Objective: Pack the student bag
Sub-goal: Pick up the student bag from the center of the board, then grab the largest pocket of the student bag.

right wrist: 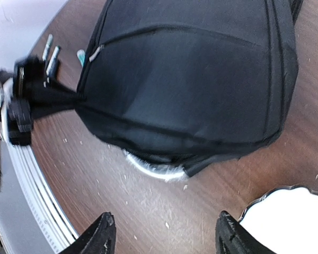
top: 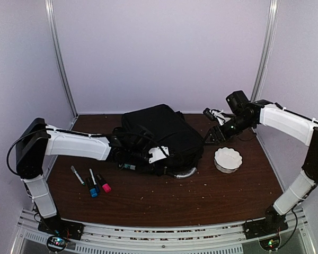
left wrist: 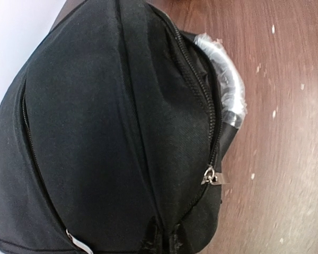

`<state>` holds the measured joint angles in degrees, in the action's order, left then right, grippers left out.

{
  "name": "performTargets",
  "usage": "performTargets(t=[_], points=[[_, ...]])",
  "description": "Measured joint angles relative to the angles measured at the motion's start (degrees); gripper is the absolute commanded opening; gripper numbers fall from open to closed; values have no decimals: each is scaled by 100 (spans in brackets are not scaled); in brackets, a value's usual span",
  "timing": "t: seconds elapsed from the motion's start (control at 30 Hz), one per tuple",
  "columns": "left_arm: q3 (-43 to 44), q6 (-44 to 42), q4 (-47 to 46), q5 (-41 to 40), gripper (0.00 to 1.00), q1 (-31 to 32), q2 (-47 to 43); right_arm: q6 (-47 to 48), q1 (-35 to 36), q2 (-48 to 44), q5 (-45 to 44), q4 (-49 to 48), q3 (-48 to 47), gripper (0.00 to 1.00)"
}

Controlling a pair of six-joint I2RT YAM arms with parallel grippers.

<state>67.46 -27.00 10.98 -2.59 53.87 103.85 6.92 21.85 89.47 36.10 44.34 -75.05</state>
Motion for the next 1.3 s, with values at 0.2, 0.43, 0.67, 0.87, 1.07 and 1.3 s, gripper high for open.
performTargets(t=[0.2,0.43,0.67,0.87,1.07,1.3], points=[[420,839,-240,1010,0,-258,415,225,157,-664,-542,-129,361,100],[459,1860,-855,2002,0,-564,686,529,393,103,-498,-83,264,60],[756,2527,-1161,2288,0,-592,986,291,1311,387,-413,-365,350,34],[874,2975,-1320,2562,0,-638,1163,-247,1759,658,-608,-1226,776,37],[874,3338,-1502,2704,0,-664,1165,-643,2072,879,-1014,-1971,1117,41],[872,3635,-1735,2920,0,-719,1196,-870,2129,905,-1631,-2730,1532,41]])
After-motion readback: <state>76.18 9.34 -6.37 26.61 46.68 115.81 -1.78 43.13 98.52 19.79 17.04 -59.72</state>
